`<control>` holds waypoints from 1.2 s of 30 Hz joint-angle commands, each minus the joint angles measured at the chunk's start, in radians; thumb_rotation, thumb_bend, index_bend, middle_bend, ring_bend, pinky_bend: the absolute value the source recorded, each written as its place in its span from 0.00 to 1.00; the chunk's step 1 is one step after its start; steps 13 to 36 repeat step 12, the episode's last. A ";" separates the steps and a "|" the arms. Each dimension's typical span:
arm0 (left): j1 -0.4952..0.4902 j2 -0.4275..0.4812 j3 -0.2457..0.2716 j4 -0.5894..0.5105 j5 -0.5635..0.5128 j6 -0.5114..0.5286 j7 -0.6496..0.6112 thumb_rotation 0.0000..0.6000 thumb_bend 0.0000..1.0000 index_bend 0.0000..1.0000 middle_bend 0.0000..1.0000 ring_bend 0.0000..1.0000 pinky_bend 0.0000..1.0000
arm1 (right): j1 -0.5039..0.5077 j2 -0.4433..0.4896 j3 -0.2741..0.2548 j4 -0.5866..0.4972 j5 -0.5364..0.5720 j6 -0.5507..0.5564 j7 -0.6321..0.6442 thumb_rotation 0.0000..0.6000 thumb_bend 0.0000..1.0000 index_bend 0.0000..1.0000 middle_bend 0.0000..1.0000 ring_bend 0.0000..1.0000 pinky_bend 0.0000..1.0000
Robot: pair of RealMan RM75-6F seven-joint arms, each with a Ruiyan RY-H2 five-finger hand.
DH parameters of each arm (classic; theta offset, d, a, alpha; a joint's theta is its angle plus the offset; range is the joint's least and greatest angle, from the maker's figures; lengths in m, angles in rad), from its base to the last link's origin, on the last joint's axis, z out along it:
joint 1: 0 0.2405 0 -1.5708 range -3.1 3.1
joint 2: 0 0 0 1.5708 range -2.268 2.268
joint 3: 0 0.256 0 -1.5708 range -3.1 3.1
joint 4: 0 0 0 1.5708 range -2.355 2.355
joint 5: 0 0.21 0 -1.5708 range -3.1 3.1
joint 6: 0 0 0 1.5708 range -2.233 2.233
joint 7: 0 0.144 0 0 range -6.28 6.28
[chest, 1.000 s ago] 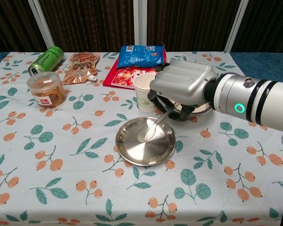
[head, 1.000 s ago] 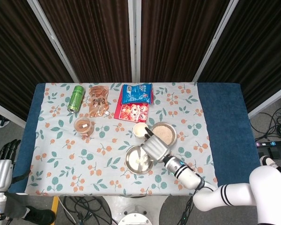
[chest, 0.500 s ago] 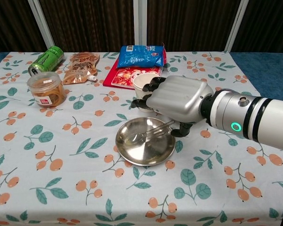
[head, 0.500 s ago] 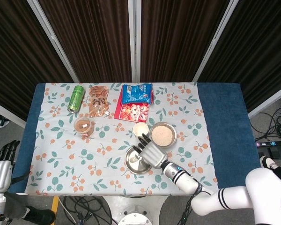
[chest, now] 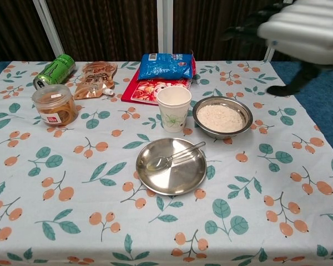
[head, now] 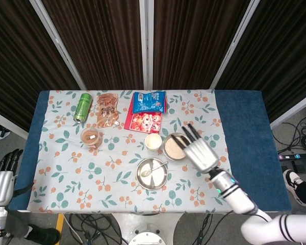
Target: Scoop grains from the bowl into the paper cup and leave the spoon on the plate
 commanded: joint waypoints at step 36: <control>-0.036 0.001 -0.005 -0.057 0.018 -0.022 0.062 1.00 0.00 0.11 0.18 0.12 0.24 | -0.463 0.103 -0.104 0.128 -0.143 0.397 0.457 1.00 0.20 0.03 0.12 0.00 0.00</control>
